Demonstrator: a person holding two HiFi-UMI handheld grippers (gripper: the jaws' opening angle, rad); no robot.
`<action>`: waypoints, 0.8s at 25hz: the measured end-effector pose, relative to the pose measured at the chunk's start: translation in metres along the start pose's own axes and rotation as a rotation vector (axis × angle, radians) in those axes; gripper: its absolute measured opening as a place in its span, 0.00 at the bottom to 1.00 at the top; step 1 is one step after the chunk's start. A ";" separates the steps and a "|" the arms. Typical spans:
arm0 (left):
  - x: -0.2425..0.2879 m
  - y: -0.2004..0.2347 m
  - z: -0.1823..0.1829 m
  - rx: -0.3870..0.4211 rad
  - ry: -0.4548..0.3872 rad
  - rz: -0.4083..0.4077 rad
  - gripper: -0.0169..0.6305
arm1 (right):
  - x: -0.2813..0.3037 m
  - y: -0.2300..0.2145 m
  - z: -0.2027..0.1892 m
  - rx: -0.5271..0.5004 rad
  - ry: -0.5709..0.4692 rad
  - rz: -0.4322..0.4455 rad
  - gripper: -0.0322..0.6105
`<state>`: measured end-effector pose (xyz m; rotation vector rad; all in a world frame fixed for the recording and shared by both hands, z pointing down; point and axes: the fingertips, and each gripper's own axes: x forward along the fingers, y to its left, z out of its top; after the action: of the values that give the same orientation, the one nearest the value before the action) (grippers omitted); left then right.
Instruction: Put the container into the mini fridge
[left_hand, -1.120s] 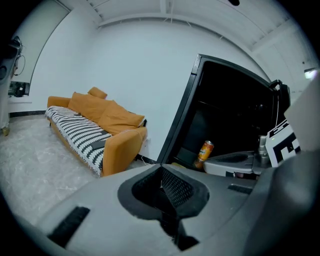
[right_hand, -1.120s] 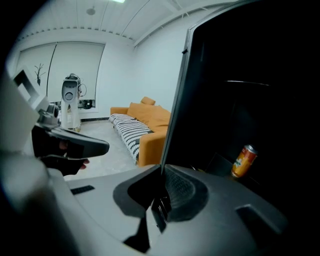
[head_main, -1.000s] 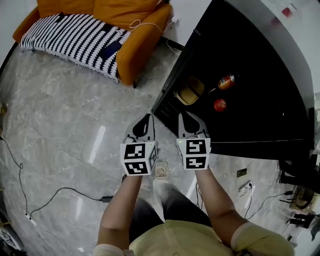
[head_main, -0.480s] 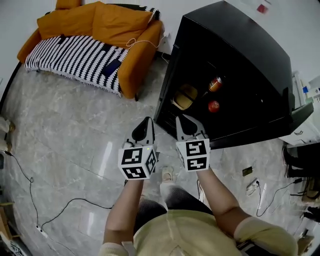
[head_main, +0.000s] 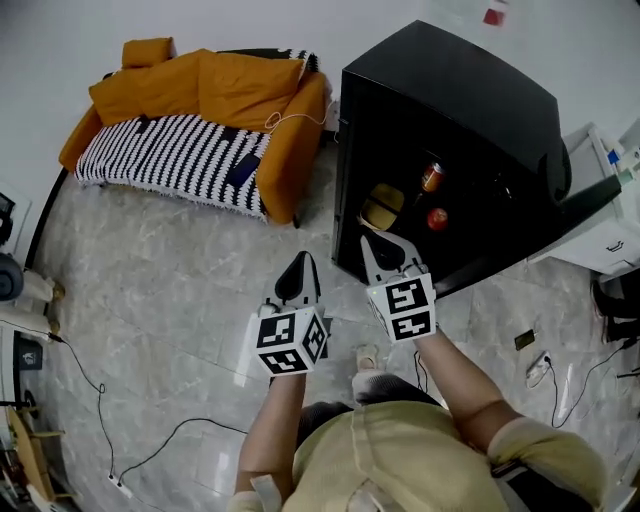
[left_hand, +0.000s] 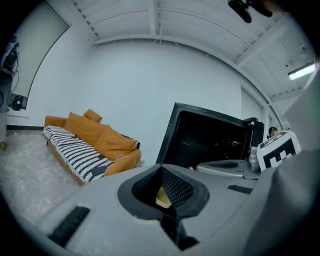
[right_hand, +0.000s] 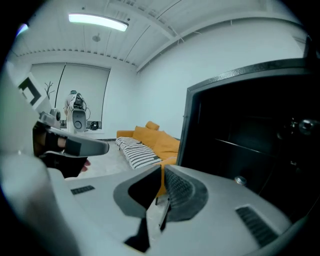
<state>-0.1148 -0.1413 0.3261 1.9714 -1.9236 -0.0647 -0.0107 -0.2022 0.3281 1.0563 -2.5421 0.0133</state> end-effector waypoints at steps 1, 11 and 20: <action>-0.002 0.001 0.005 0.007 -0.008 0.002 0.06 | -0.001 0.001 0.005 0.000 -0.007 0.000 0.11; -0.028 0.003 0.038 0.052 -0.060 0.024 0.06 | -0.024 0.003 0.035 0.034 -0.040 0.020 0.10; -0.056 0.000 0.049 0.100 -0.072 0.043 0.06 | -0.053 0.009 0.040 0.085 -0.048 0.039 0.10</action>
<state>-0.1324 -0.0983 0.2680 2.0155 -2.0513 -0.0282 0.0030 -0.1657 0.2737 1.0507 -2.6262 0.1090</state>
